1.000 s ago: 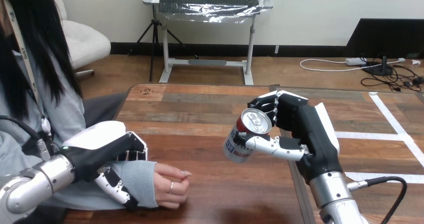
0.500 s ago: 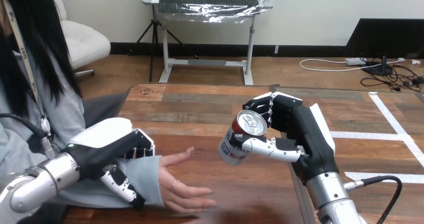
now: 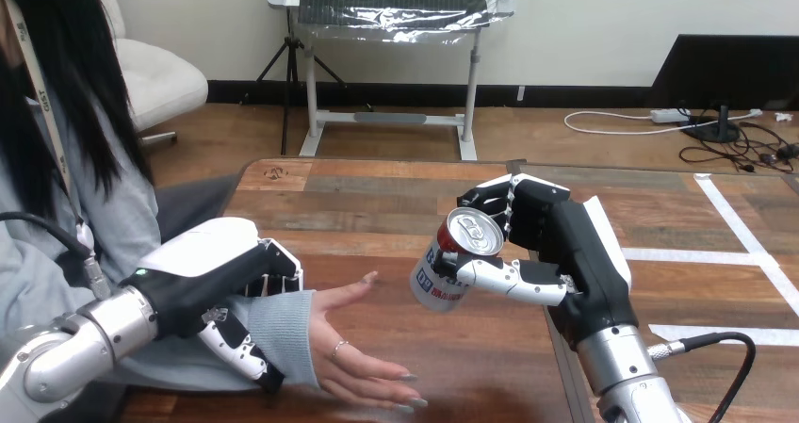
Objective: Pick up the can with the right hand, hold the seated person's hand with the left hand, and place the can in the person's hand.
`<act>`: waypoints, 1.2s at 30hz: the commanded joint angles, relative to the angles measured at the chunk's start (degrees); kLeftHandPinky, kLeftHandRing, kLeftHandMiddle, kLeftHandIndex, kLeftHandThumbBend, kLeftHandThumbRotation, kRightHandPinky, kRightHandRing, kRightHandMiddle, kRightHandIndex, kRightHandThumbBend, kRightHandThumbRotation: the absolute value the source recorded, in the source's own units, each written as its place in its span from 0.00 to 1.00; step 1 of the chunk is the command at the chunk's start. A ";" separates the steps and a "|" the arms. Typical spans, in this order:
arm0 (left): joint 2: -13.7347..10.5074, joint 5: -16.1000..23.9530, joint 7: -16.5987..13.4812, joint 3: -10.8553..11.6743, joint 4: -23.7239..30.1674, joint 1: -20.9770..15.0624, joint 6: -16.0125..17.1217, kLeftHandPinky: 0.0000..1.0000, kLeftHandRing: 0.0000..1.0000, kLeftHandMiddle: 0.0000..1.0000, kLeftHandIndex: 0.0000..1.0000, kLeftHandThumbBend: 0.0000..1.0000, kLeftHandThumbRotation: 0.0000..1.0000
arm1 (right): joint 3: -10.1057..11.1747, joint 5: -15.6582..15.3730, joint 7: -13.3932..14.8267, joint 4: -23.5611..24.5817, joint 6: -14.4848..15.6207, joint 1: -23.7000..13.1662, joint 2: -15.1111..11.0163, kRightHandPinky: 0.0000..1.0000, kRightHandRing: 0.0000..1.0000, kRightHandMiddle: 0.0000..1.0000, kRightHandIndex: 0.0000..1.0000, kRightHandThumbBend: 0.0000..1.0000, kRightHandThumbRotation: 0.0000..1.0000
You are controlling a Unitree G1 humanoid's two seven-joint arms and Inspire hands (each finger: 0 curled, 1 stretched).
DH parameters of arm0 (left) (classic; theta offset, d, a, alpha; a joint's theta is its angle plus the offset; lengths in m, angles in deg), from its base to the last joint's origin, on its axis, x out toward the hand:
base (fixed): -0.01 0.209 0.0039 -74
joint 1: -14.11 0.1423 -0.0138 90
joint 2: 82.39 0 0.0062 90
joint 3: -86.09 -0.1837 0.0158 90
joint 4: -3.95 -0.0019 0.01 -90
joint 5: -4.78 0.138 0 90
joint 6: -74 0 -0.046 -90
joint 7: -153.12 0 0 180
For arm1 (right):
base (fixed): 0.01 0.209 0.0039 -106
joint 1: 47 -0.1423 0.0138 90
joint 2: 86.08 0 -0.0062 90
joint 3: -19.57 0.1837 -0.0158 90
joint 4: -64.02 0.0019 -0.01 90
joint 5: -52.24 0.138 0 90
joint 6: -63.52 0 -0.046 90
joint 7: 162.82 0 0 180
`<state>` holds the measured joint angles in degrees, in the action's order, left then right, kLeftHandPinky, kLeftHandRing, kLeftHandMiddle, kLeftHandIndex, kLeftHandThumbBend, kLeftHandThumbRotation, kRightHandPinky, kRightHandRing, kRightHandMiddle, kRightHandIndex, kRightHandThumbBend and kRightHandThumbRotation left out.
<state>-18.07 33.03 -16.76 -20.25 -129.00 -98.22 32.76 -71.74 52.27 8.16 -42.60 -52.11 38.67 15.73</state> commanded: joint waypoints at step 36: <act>0.51 -7.51 3.05 5.15 13.92 -0.72 -1.82 0.23 0.28 0.35 0.37 0.99 0.00 | -2.85 -2.98 2.02 0.98 -0.96 -3.38 2.92 0.31 0.37 0.45 0.48 0.77 0.00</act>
<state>-18.08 28.45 -13.31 -18.38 -120.26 -95.84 30.54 -73.81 49.20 9.47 -42.61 -51.87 38.67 17.10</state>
